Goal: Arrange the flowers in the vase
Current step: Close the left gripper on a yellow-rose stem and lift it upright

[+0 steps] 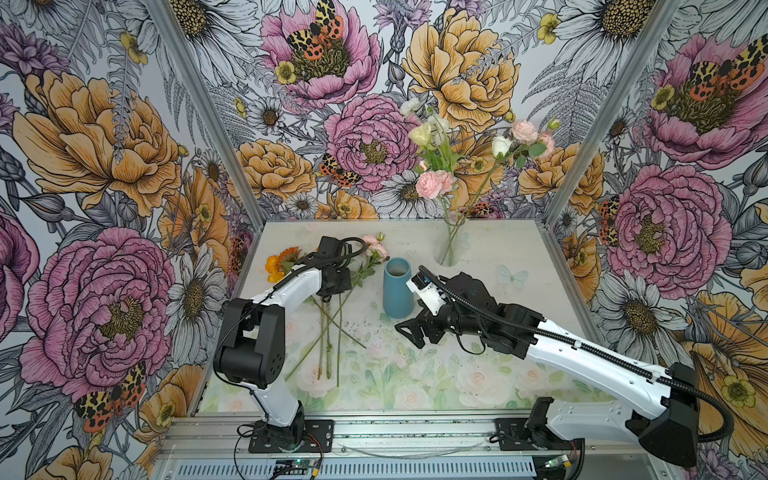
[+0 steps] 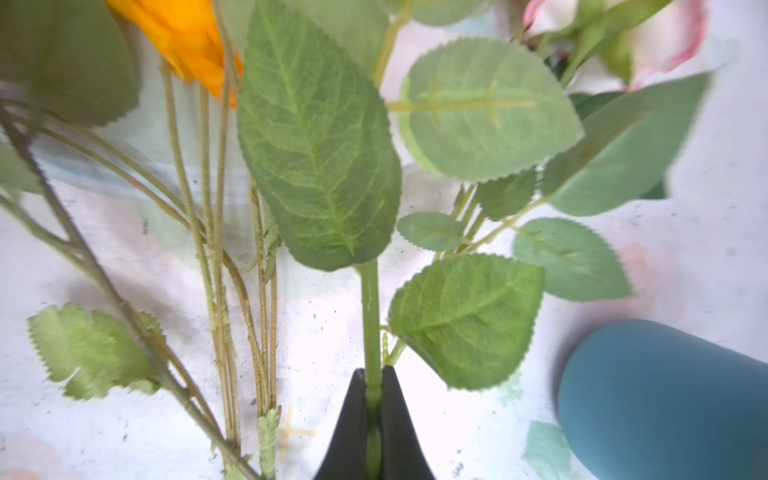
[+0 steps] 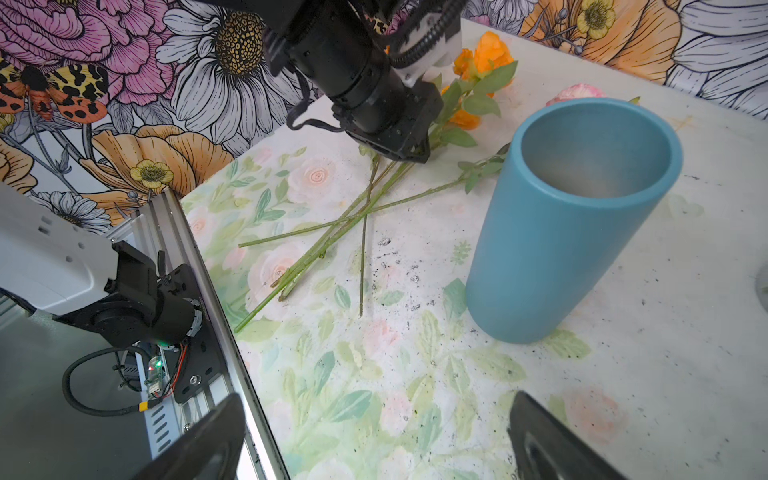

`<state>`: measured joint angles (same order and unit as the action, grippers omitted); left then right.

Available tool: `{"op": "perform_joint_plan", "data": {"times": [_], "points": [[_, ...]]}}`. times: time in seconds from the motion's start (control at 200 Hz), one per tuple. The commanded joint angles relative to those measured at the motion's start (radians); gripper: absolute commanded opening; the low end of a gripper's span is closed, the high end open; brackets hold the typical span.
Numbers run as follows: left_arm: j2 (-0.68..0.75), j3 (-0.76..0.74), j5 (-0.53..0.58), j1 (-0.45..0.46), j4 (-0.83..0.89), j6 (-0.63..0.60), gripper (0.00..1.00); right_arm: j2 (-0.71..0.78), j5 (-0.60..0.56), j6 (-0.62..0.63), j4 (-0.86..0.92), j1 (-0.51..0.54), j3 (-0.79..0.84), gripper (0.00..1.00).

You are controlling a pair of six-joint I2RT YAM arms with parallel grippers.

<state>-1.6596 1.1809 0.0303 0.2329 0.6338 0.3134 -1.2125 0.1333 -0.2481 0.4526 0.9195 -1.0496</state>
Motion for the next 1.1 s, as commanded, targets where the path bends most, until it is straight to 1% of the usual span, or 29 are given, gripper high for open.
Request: {"op": "perform_joint_plan", "data": {"times": [0.0,0.055,0.105,0.145,0.23,0.295,0.395,0.5,0.61,0.7,0.851,0.906,1.016,1.096], "points": [[0.106,-0.023,0.008,-0.007,0.013,-0.009,0.00,0.000,-0.068,-0.023,-0.022,-0.007,0.007,0.99],[0.167,-0.023,0.001,0.002,0.012,-0.013,0.00,-0.002,-0.093,-0.046,-0.022,-0.027,0.008,1.00],[0.228,-0.021,0.006,0.020,0.012,-0.011,0.00,-0.003,-0.080,-0.066,-0.024,-0.054,0.004,1.00],[0.282,-0.013,0.018,0.045,0.011,-0.011,0.00,0.001,-0.068,-0.068,-0.032,-0.067,0.004,1.00],[0.402,0.001,0.066,0.109,-0.016,-0.021,0.00,0.019,-0.085,-0.071,-0.052,-0.079,0.005,0.99],[0.483,0.005,0.070,0.147,-0.061,-0.024,0.00,0.030,-0.075,-0.076,-0.069,-0.086,0.005,1.00],[0.580,0.007,0.018,0.180,-0.163,-0.015,0.00,0.042,-0.065,-0.088,-0.083,-0.094,0.005,1.00],[0.633,0.015,-0.062,0.215,-0.309,-0.003,0.00,0.058,-0.078,-0.088,-0.090,-0.098,0.005,0.99],[0.657,0.028,-0.061,0.264,-0.462,-0.008,0.00,0.079,-0.092,-0.097,-0.091,-0.116,-0.004,1.00],[0.654,0.042,-0.071,0.275,-0.581,0.007,0.00,0.096,-0.083,-0.104,-0.094,-0.122,-0.003,0.99],[0.631,0.004,-0.067,0.309,-0.885,0.042,0.00,0.095,-0.055,-0.099,-0.121,-0.122,-0.009,0.99],[0.608,0.006,-0.058,0.321,-0.967,0.045,0.00,0.093,-0.042,-0.093,-0.134,-0.121,-0.018,1.00],[0.556,0.056,-0.037,0.333,-1.032,0.044,0.00,0.095,-0.040,-0.086,-0.138,-0.121,-0.038,0.99],[0.523,0.076,-0.034,0.337,-1.067,0.020,0.00,0.099,-0.050,-0.082,-0.138,-0.120,-0.037,1.00]]}}
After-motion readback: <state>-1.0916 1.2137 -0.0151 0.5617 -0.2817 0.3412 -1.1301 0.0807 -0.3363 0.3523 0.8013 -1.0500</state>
